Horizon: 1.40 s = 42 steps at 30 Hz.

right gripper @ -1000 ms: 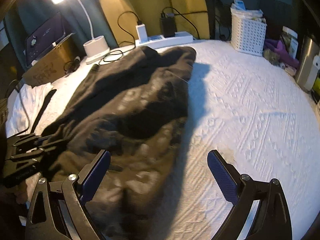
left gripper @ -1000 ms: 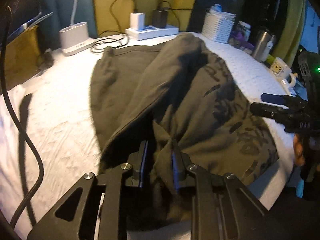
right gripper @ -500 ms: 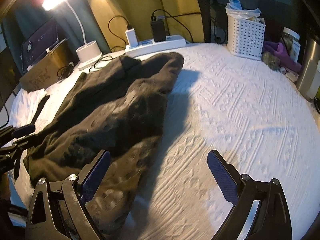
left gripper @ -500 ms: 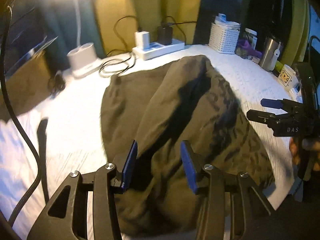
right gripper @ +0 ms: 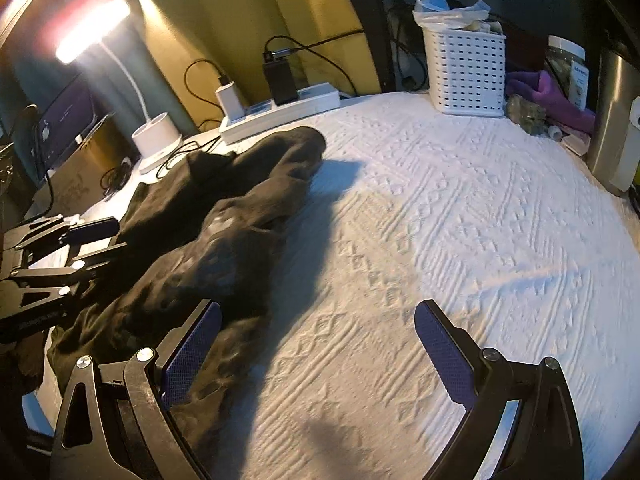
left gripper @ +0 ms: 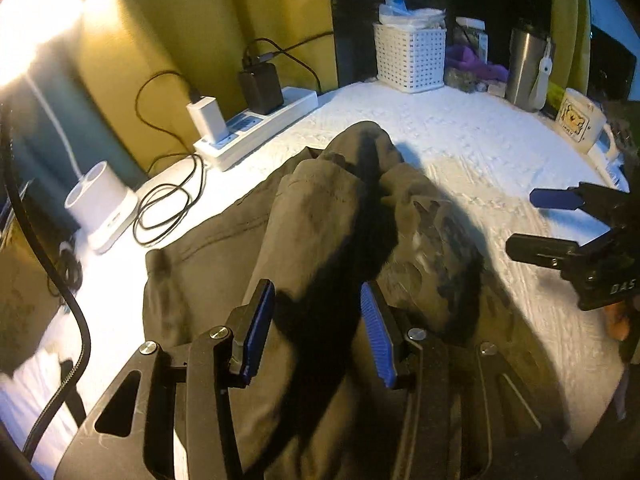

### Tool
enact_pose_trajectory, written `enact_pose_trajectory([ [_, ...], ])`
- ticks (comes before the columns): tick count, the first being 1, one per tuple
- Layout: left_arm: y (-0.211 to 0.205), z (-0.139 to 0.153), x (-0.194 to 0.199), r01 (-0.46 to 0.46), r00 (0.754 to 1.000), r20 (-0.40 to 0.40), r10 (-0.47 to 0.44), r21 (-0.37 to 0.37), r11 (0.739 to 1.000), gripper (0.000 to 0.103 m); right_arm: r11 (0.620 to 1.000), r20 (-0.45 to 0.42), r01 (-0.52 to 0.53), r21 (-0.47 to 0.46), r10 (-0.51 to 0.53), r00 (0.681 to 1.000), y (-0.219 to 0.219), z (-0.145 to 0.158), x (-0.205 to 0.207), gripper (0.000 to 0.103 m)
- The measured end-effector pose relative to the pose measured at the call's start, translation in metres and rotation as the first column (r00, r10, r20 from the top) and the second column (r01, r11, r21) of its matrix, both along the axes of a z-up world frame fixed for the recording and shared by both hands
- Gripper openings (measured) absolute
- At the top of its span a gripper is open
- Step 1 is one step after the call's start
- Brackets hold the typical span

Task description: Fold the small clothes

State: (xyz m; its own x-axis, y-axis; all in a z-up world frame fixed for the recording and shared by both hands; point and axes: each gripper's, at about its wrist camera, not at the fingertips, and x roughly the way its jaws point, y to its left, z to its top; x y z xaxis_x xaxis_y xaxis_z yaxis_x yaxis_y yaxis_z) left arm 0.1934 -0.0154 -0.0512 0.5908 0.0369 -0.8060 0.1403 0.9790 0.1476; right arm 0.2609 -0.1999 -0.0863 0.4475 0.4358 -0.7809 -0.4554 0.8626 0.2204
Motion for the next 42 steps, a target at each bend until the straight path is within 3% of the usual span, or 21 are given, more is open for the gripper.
enact_pose_trajectory([
  [5, -0.001, -0.011, 0.015, 0.015, 1.000, -0.016, -0.014, 0.033, 0.999, 0.055, 1.000, 0.000, -0.004, -0.003, 0.004, 1.000, 0.002, 0.000, 0.014, 0.098],
  [8, 0.001, -0.015, 0.020, 0.022, 1.000, -0.013, -0.021, 0.039, 0.999, 0.055, 1.000, 0.000, -0.009, -0.004, 0.009, 1.000, 0.006, 0.000, 0.020, 0.098],
  [10, 0.008, -0.012, 0.020, 0.029, 1.000, 0.012, -0.029, -0.001, 1.000, 0.053, 1.000, -0.002, -0.012, -0.006, 0.012, 1.000, 0.009, 0.000, 0.023, 0.098],
  [12, 0.016, -0.007, 0.019, 0.022, 0.999, 0.038, -0.020, -0.046, 0.999, 0.028, 1.000, -0.003, -0.018, -0.012, 0.018, 1.000, 0.013, -0.001, 0.025, 0.098],
  [14, 0.026, -0.001, 0.018, 0.007, 0.998, 0.058, -0.002, -0.076, 0.997, 0.019, 0.999, -0.005, -0.029, -0.020, 0.028, 1.000, 0.020, -0.001, 0.027, 0.098],
  [15, 0.030, 0.001, 0.017, 0.002, 0.998, 0.068, 0.005, -0.093, 0.996, 0.006, 0.999, -0.005, -0.032, -0.022, 0.032, 0.999, 0.022, -0.001, 0.028, 0.098],
  [20, 0.052, 0.014, 0.009, -0.037, 0.989, 0.134, 0.059, -0.165, 0.986, 0.004, 0.997, -0.002, -0.059, -0.042, 0.059, 0.998, 0.041, 0.002, 0.031, 0.098],
  [25, 0.083, 0.018, 0.007, -0.098, 0.980, 0.149, 0.135, -0.236, 0.967, 0.004, 0.996, 0.000, -0.080, -0.050, 0.081, 0.997, 0.058, 0.008, 0.031, 0.098],
  [30, 0.122, 0.008, 0.005, -0.165, 0.973, 0.105, 0.206, -0.311, 0.936, 0.004, 0.992, 0.011, -0.109, -0.062, 0.110, 0.994, 0.078, 0.012, 0.031, 0.098],
  [33, 0.140, -0.010, 0.013, -0.204, 0.975, 0.013, 0.223, -0.357, 0.911, 0.005, 0.989, 0.004, -0.128, -0.080, 0.129, 0.992, 0.093, 0.004, 0.036, 0.098],
  [38, 0.174, -0.022, 0.015, -0.306, 0.946, -0.024, 0.324, -0.398, 0.865, 0.005, 0.994, -0.022, -0.097, -0.051, 0.096, 0.995, 0.098, -0.005, 0.048, 0.098],
  [42, 0.175, -0.017, 0.015, -0.291, 0.950, -0.014, 0.311, -0.393, 0.872, 0.006, 0.997, -0.007, -0.067, -0.047, 0.067, 0.998, 0.094, 0.001, 0.057, 0.098],
])
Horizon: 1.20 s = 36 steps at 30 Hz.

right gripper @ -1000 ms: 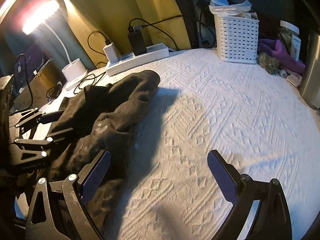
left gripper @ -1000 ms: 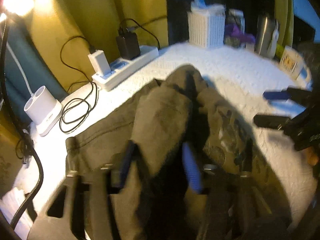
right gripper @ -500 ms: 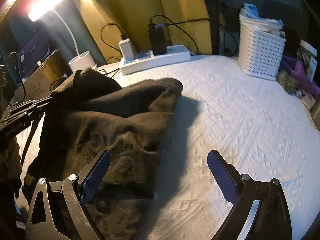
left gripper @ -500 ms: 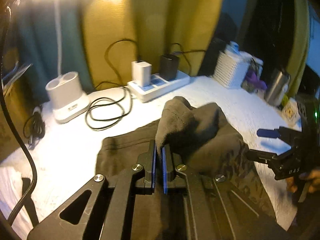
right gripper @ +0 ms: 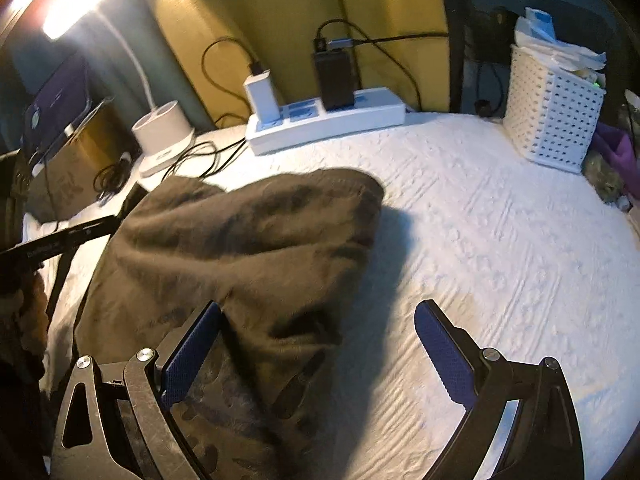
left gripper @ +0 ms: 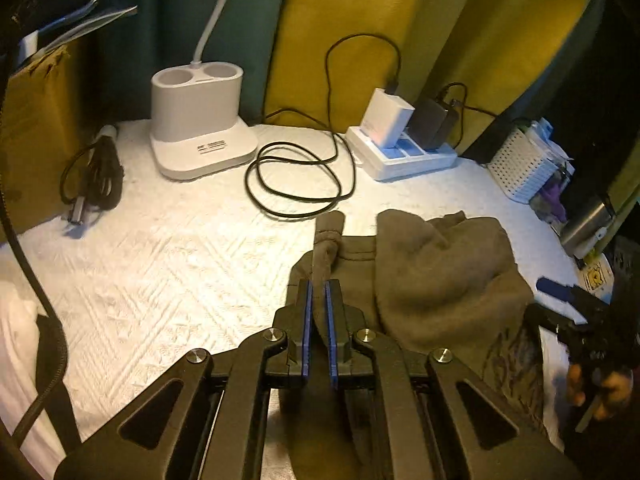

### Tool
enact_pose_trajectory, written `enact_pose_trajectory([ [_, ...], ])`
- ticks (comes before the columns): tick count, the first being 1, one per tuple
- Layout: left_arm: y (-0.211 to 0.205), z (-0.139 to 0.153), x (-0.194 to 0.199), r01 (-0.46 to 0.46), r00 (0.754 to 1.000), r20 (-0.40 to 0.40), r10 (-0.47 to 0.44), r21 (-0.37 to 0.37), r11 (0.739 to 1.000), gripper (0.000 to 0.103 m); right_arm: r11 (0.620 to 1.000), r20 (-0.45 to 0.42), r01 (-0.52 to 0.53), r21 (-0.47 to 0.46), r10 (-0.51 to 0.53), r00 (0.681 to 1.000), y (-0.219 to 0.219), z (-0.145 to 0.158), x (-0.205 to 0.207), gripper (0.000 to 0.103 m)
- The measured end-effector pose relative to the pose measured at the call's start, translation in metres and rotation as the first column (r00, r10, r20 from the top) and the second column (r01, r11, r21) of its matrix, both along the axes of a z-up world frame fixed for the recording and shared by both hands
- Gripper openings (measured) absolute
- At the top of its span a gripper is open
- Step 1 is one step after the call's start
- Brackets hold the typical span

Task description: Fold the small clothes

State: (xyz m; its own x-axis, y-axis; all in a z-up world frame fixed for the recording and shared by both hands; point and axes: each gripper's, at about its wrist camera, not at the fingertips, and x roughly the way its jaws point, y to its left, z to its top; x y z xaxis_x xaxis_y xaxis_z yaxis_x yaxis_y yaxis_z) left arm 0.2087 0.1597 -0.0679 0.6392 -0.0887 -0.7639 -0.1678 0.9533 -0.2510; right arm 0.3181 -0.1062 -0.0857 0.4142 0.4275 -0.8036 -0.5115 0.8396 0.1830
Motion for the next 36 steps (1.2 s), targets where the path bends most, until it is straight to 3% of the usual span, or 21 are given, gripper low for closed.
enact_pose_trajectory([
  [2, -0.007, 0.005, 0.002, 0.023, 1.000, 0.008, -0.023, 0.030, 0.999, 0.009, 1.000, 0.005, 0.008, 0.015, -0.008, 1.000, -0.002, 0.003, 0.006, 0.098],
  [4, -0.014, 0.013, 0.004, 0.037, 0.999, 0.029, -0.039, 0.054, 0.998, 0.025, 1.000, 0.011, 0.011, 0.015, -0.011, 1.000, -0.003, 0.005, 0.011, 0.098],
  [6, -0.020, 0.023, 0.005, 0.055, 0.996, 0.072, -0.059, 0.054, 0.997, 0.053, 1.000, 0.019, 0.012, 0.014, -0.012, 1.000, -0.002, 0.008, 0.017, 0.094],
  [9, -0.028, 0.034, 0.008, 0.072, 0.989, 0.127, -0.080, 0.070, 0.995, 0.057, 1.000, 0.025, 0.009, 0.024, -0.010, 1.000, -0.001, 0.011, 0.025, 0.090],
  [11, -0.032, 0.028, 0.019, 0.105, 0.987, 0.114, -0.113, 0.079, 0.991, 0.057, 0.999, 0.022, 0.012, 0.040, -0.013, 1.000, -0.001, 0.011, 0.031, 0.088],
  [13, -0.032, 0.014, 0.031, 0.137, 0.987, 0.075, -0.141, 0.057, 0.989, 0.057, 0.998, 0.006, 0.005, 0.063, -0.005, 1.000, 0.000, 0.008, 0.038, 0.079],
  [15, -0.033, -0.007, 0.044, 0.150, 0.988, 0.008, -0.151, 0.053, 0.987, 0.056, 0.996, -0.030, -0.007, 0.089, 0.010, 0.999, 0.002, -0.001, 0.047, 0.064],
  [16, -0.033, -0.013, 0.048, 0.160, 0.987, 0.002, -0.160, 0.041, 0.986, 0.048, 0.995, -0.056, -0.020, 0.097, 0.025, 0.998, 0.005, -0.006, 0.051, 0.061],
  [18, -0.031, -0.018, 0.051, 0.175, 0.985, 0.001, -0.175, -0.006, 0.985, 0.017, 0.993, -0.105, -0.032, 0.116, 0.045, 0.994, 0.010, -0.019, 0.060, 0.053],
  [20, -0.028, -0.016, 0.051, 0.166, 0.986, 0.013, -0.166, -0.018, 0.986, 0.004, 0.989, -0.131, -0.038, 0.140, 0.056, 0.990, 0.015, -0.027, 0.068, 0.039],
  [21, -0.028, -0.011, 0.049, 0.165, 0.986, 0.032, -0.164, -0.013, 0.986, 0.004, 0.988, -0.125, -0.042, 0.151, 0.062, 0.990, 0.017, -0.027, 0.069, 0.026],
  [23, -0.027, 0.003, 0.044, 0.158, 0.984, 0.088, -0.157, -0.004, 0.988, 0.003, 0.984, -0.095, -0.063, 0.166, 0.080, 0.992, 0.024, -0.021, 0.071, 0.014],
  [28, -0.021, 0.014, 0.043, 0.104, 0.984, 0.142, -0.106, 0.025, 0.994, 0.003, 0.986, -0.019, -0.103, 0.133, 0.106, 0.994, 0.041, -0.010, 0.075, 0.013],
  [31, -0.015, 0.000, 0.051, 0.046, 0.992, 0.111, -0.053, 0.068, 0.997, 0.003, 0.991, 0.001, -0.108, 0.076, 0.108, 0.994, 0.047, -0.018, 0.078, 0.013],
  [33, -0.008, -0.014, 0.058, 0.004, 0.999, 0.044, -0.009, 0.101, 0.995, 0.003, 0.995, -0.003, -0.097, 0.006, 0.097, 0.995, 0.052, -0.029, 0.080, 0.013],
  [36, 0.001, -0.021, 0.055, -0.010, 1.000, 0.012, 0.009, 0.082, 0.997, 0.003, 0.995, 0.009, -0.094, -0.013, 0.094, 0.995, 0.052, -0.031, 0.079, 0.013],
])
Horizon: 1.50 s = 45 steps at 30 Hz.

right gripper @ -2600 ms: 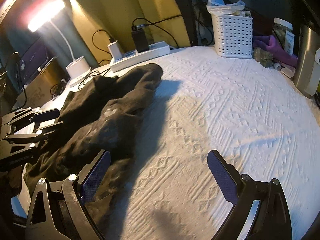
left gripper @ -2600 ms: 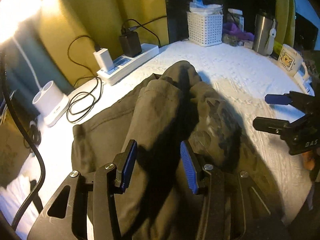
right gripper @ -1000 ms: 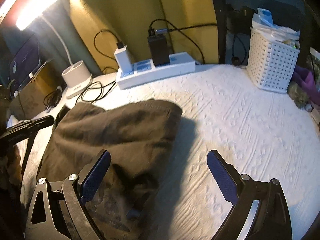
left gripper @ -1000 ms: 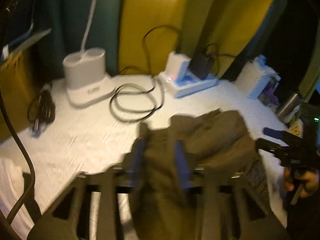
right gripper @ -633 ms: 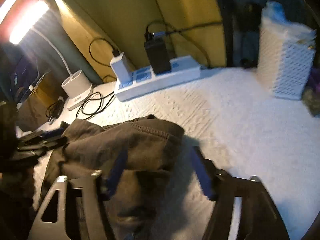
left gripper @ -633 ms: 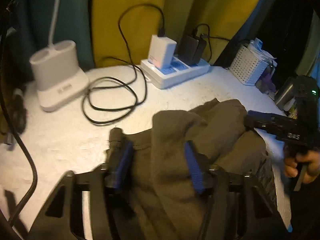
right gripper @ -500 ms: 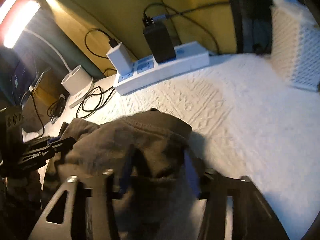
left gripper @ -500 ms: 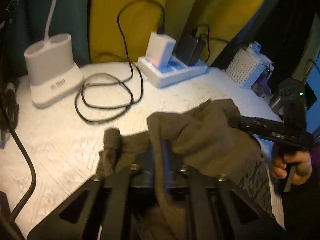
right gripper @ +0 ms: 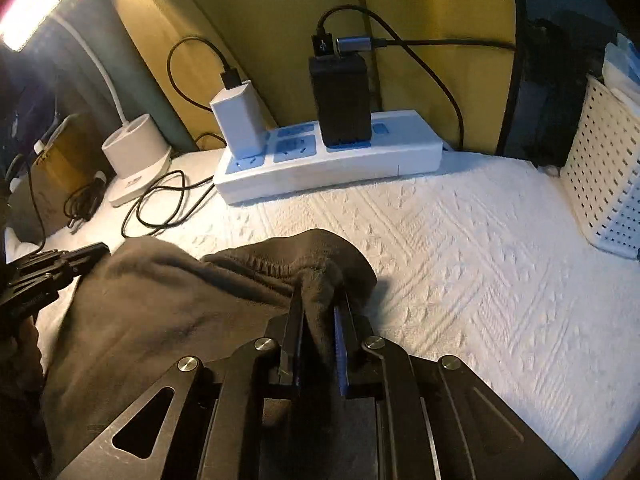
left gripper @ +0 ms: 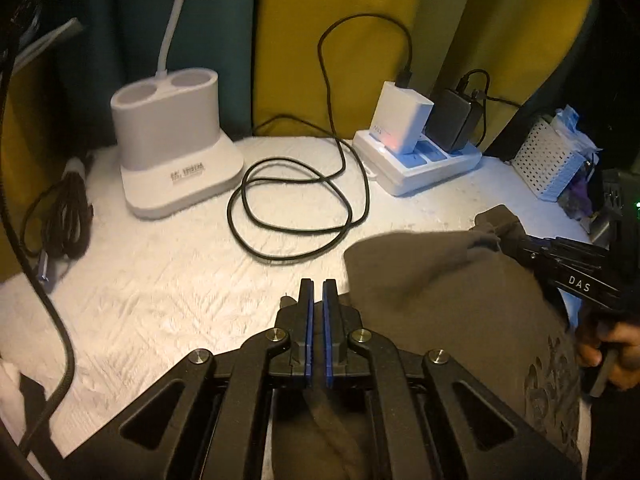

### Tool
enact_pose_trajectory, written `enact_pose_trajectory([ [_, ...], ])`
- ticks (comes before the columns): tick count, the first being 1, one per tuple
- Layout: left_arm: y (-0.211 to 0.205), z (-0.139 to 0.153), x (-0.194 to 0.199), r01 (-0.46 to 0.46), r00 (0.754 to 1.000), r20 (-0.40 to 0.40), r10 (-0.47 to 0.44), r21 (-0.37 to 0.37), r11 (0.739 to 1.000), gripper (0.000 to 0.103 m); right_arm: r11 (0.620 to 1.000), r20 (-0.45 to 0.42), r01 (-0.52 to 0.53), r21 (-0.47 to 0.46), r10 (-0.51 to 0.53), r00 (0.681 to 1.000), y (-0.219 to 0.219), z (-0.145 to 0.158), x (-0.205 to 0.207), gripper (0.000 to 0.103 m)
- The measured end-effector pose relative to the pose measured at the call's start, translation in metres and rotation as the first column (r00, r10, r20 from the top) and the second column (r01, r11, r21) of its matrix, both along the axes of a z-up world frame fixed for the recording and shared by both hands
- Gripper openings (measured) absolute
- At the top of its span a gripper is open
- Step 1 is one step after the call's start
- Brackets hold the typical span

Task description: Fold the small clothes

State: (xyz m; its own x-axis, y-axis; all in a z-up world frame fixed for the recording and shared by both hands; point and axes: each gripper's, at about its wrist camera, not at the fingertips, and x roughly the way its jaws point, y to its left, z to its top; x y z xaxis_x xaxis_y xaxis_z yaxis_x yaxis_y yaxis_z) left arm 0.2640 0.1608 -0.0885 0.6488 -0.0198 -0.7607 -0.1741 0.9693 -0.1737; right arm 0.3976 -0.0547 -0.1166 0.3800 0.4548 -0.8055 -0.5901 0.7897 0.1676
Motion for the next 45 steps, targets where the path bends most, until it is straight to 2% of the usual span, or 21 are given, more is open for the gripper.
enact_pose_trajectory([
  [3, 0.000, 0.009, -0.005, 0.012, 1.000, 0.010, -0.012, -0.025, 1.000, 0.003, 0.999, 0.008, 0.003, -0.032, -0.003, 1.000, 0.001, 0.004, -0.001, 0.013],
  [7, -0.004, 0.024, -0.008, 0.052, 0.998, 0.050, -0.049, -0.060, 0.997, 0.005, 0.999, -0.003, 0.041, -0.023, -0.041, 0.999, -0.008, 0.014, -0.001, 0.013],
  [8, -0.008, 0.026, -0.004, 0.065, 0.997, 0.055, -0.062, -0.062, 0.996, 0.009, 0.999, -0.010, 0.045, -0.019, -0.045, 0.999, -0.011, 0.016, 0.000, 0.013],
  [10, -0.012, 0.025, 0.001, 0.082, 0.996, 0.052, -0.079, -0.059, 0.995, 0.030, 0.999, -0.018, 0.043, -0.021, -0.044, 0.999, -0.013, 0.018, 0.001, 0.016],
  [11, -0.014, 0.023, 0.005, 0.087, 0.995, 0.045, -0.084, -0.063, 0.994, 0.050, 0.998, -0.017, 0.048, -0.028, -0.048, 0.999, -0.013, 0.018, 0.002, 0.020],
  [12, -0.015, 0.021, 0.008, 0.085, 0.996, 0.044, -0.082, -0.075, 0.994, 0.058, 0.998, -0.015, 0.056, -0.034, -0.056, 0.998, -0.015, 0.019, 0.002, 0.030],
  [13, -0.015, 0.020, 0.010, 0.082, 0.996, 0.046, -0.078, -0.090, 0.993, 0.058, 0.997, -0.013, 0.065, -0.039, -0.065, 0.998, -0.016, 0.020, 0.003, 0.037],
  [14, -0.017, 0.020, 0.012, 0.085, 0.996, 0.043, -0.081, -0.095, 0.992, 0.058, 0.996, -0.009, 0.077, -0.036, -0.077, 0.997, -0.018, 0.020, 0.004, 0.055],
  [15, -0.019, 0.020, 0.013, 0.088, 0.995, 0.044, -0.085, -0.090, 0.992, 0.058, 0.996, -0.008, 0.083, -0.025, -0.083, 0.996, -0.020, 0.021, 0.005, 0.065],
  [19, -0.031, 0.021, 0.014, 0.133, 0.989, 0.077, -0.129, -0.046, 0.990, 0.057, 0.995, 0.010, 0.097, -0.017, -0.097, 0.995, -0.023, 0.021, 0.010, 0.065],
  [20, -0.034, 0.017, 0.017, 0.144, 0.988, 0.067, -0.142, -0.031, 0.989, 0.046, 0.995, 0.011, 0.098, -0.012, -0.098, 0.995, -0.024, 0.019, 0.013, 0.065],
  [21, -0.036, 0.014, 0.019, 0.146, 0.988, 0.056, -0.145, -0.020, 0.989, 0.022, 0.995, 0.011, 0.097, -0.012, -0.097, 0.995, -0.023, 0.017, 0.014, 0.065],
  [23, -0.033, 0.004, 0.024, 0.124, 0.992, 0.017, -0.124, 0.001, 0.992, 0.001, 0.996, 0.010, 0.088, -0.016, -0.088, 0.996, -0.019, 0.011, 0.018, 0.065],
  [28, -0.015, -0.004, 0.024, 0.011, 1.000, -0.006, -0.010, 0.085, 0.996, 0.001, 0.994, 0.046, 0.090, -0.063, -0.087, 0.995, -0.010, 0.002, 0.019, 0.065],
  [30, -0.005, 0.000, 0.021, -0.019, 1.000, -0.015, 0.020, 0.074, 0.997, 0.001, 0.993, 0.049, 0.098, -0.071, -0.095, 0.994, -0.009, 0.003, 0.020, 0.065],
  [36, 0.001, 0.025, -0.005, -0.014, 1.000, 0.021, 0.014, 0.013, 1.000, 0.003, 0.988, 0.068, 0.118, -0.100, -0.112, 0.991, -0.011, 0.011, 0.014, 0.065],
  [40, -0.012, 0.040, -0.027, 0.038, 0.998, 0.044, -0.038, 0.013, 0.999, 0.005, 0.985, 0.093, 0.121, -0.119, -0.111, 0.989, -0.014, 0.024, 0.004, 0.065],
  [41, -0.016, 0.043, -0.033, 0.056, 0.997, 0.044, -0.056, 0.013, 0.998, 0.010, 0.986, 0.096, 0.119, -0.118, -0.108, 0.990, -0.016, 0.028, 0.001, 0.065],
  [43, -0.024, 0.048, -0.048, 0.088, 0.995, 0.048, -0.088, 0.011, 0.996, 0.029, 0.986, 0.106, 0.118, -0.119, -0.106, 0.989, -0.019, 0.036, -0.007, 0.065],
  [44, -0.028, 0.051, -0.057, 0.099, 0.994, 0.053, -0.099, 0.008, 0.995, 0.046, 0.986, 0.115, 0.117, -0.118, -0.104, 0.988, -0.022, 0.042, -0.013, 0.066],
  [45, -0.030, 0.052, -0.063, 0.104, 0.993, 0.057, -0.104, 0.003, 0.995, 0.052, 0.986, 0.120, 0.117, -0.119, -0.102, 0.988, -0.023, 0.044, -0.016, 0.066],
])
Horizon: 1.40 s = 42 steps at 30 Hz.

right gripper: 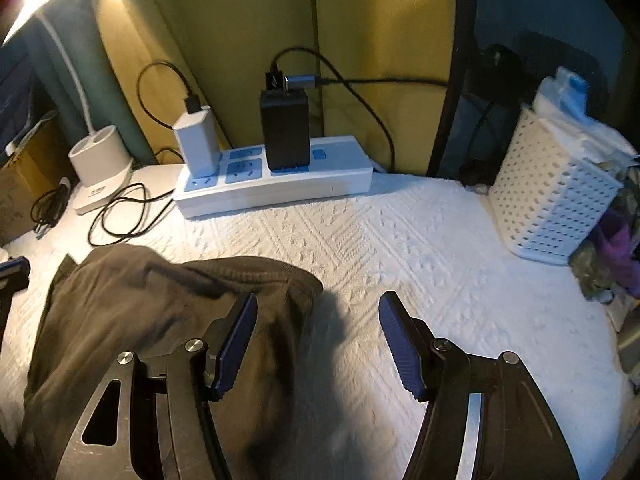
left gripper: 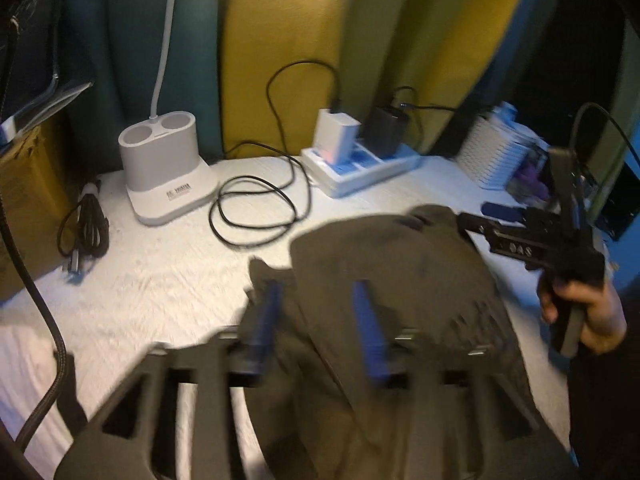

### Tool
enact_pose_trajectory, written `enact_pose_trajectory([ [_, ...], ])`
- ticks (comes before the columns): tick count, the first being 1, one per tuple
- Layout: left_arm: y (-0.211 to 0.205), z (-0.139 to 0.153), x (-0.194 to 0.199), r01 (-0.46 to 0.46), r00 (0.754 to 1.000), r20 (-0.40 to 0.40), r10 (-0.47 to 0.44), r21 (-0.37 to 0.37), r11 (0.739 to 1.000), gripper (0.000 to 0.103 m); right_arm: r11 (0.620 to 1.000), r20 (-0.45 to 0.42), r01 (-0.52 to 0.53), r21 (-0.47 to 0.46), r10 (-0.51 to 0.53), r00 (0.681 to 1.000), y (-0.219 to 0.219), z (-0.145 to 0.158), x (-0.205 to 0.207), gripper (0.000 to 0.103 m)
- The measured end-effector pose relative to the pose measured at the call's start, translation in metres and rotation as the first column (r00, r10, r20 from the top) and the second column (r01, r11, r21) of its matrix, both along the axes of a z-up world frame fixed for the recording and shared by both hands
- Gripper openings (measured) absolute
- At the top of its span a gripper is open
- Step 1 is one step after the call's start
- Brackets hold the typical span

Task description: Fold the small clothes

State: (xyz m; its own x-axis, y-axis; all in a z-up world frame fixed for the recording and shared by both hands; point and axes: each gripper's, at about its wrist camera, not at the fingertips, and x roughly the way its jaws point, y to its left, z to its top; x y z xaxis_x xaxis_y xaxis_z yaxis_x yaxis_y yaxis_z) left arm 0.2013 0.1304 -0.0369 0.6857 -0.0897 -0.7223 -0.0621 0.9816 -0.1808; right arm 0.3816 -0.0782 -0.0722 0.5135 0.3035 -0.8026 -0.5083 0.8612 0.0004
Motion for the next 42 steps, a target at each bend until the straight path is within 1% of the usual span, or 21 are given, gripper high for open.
enact_pose_trajectory([
  [1, -0.003, 0.000, -0.006, 0.006, 1.000, 0.002, -0.006, -0.005, 1.000, 0.052, 1.000, 0.007, -0.002, -0.003, 0.002, 1.000, -0.002, 0.005, -0.007, 0.066],
  [3, -0.009, 0.000, -0.020, 0.019, 1.000, -0.004, -0.019, -0.004, 1.000, 0.052, 1.000, 0.013, -0.006, -0.002, 0.006, 1.000, -0.007, 0.010, -0.015, 0.071],
  [5, -0.014, -0.001, -0.037, 0.029, 1.000, -0.007, -0.030, -0.008, 1.000, 0.052, 1.000, 0.019, -0.012, -0.003, 0.012, 1.000, -0.010, 0.015, -0.027, 0.073],
  [11, -0.028, -0.008, -0.077, 0.056, 0.998, -0.011, -0.057, -0.037, 0.998, 0.052, 1.000, 0.013, -0.024, 0.005, 0.024, 1.000, -0.022, 0.023, -0.065, 0.073],
  [13, -0.033, -0.012, -0.088, 0.071, 0.997, -0.014, -0.072, -0.047, 0.996, 0.052, 1.000, 0.005, -0.026, 0.007, 0.026, 1.000, -0.028, 0.023, -0.079, 0.073],
  [17, -0.042, -0.024, -0.114, 0.113, 0.993, -0.036, -0.117, -0.092, 0.989, 0.052, 0.999, -0.012, -0.036, 0.009, 0.036, 0.999, -0.039, 0.022, -0.106, 0.073],
  [21, -0.052, -0.031, -0.139, 0.172, 0.984, -0.038, -0.177, -0.102, 0.980, 0.052, 0.999, -0.039, -0.034, 0.020, 0.034, 0.999, -0.052, 0.018, -0.132, 0.073],
  [24, -0.057, -0.036, -0.147, 0.214, 0.975, -0.040, -0.221, -0.130, 0.968, 0.052, 0.999, -0.058, -0.034, 0.030, 0.036, 0.998, -0.061, 0.012, -0.153, 0.073],
  [26, -0.063, -0.044, -0.146, 0.221, 0.971, -0.062, -0.231, -0.130, 0.967, 0.052, 0.999, -0.068, -0.033, 0.034, 0.035, 0.997, -0.066, 0.010, -0.163, 0.073],
  [27, -0.065, -0.048, -0.144, 0.220, 0.971, -0.069, -0.230, -0.128, 0.967, 0.051, 0.999, -0.071, -0.032, 0.036, 0.034, 0.997, -0.067, 0.009, -0.167, 0.073],
  [28, -0.066, -0.050, -0.143, 0.217, 0.971, -0.070, -0.227, -0.124, 0.968, 0.046, 0.999, -0.077, -0.030, 0.039, 0.033, 0.996, -0.069, 0.008, -0.173, 0.073],
  [29, -0.068, -0.053, -0.143, 0.212, 0.973, -0.074, -0.221, -0.113, 0.971, 0.025, 0.999, -0.081, -0.027, 0.042, 0.030, 0.996, -0.072, 0.007, -0.178, 0.073],
  [30, -0.068, -0.055, -0.143, 0.204, 0.974, -0.083, -0.212, -0.102, 0.974, 0.016, 0.999, -0.083, -0.025, 0.045, 0.028, 0.996, -0.073, 0.006, -0.182, 0.073],
  [31, -0.068, -0.055, -0.144, 0.195, 0.976, -0.081, -0.203, -0.099, 0.976, 0.016, 0.999, -0.085, -0.024, 0.046, 0.027, 0.996, -0.075, 0.006, -0.186, 0.073],
  [32, -0.067, -0.051, -0.148, 0.191, 0.978, -0.065, -0.198, -0.102, 0.976, 0.010, 0.999, -0.088, -0.025, 0.046, 0.029, 0.996, -0.076, 0.005, -0.192, 0.073],
  [35, -0.066, -0.036, -0.164, 0.166, 0.986, -0.016, -0.168, -0.080, 0.983, 0.009, 0.999, -0.086, -0.031, 0.042, 0.035, 0.996, -0.078, 0.005, -0.204, 0.073],
  [37, -0.064, -0.032, -0.172, 0.149, 0.989, -0.002, -0.150, -0.092, 0.985, 0.009, 0.998, -0.090, -0.034, 0.045, 0.038, 0.995, -0.078, 0.005, -0.212, 0.073],
  [40, -0.062, -0.035, -0.176, 0.120, 0.992, -0.018, -0.123, -0.098, 0.988, 0.009, 0.998, -0.096, -0.047, 0.038, 0.050, 0.994, -0.077, 0.001, -0.226, 0.073],
  [42, -0.059, -0.045, -0.176, 0.095, 0.994, -0.041, -0.100, -0.095, 0.991, 0.009, 0.998, -0.103, -0.059, 0.025, 0.062, 0.993, -0.076, -0.004, -0.235, 0.073],
])
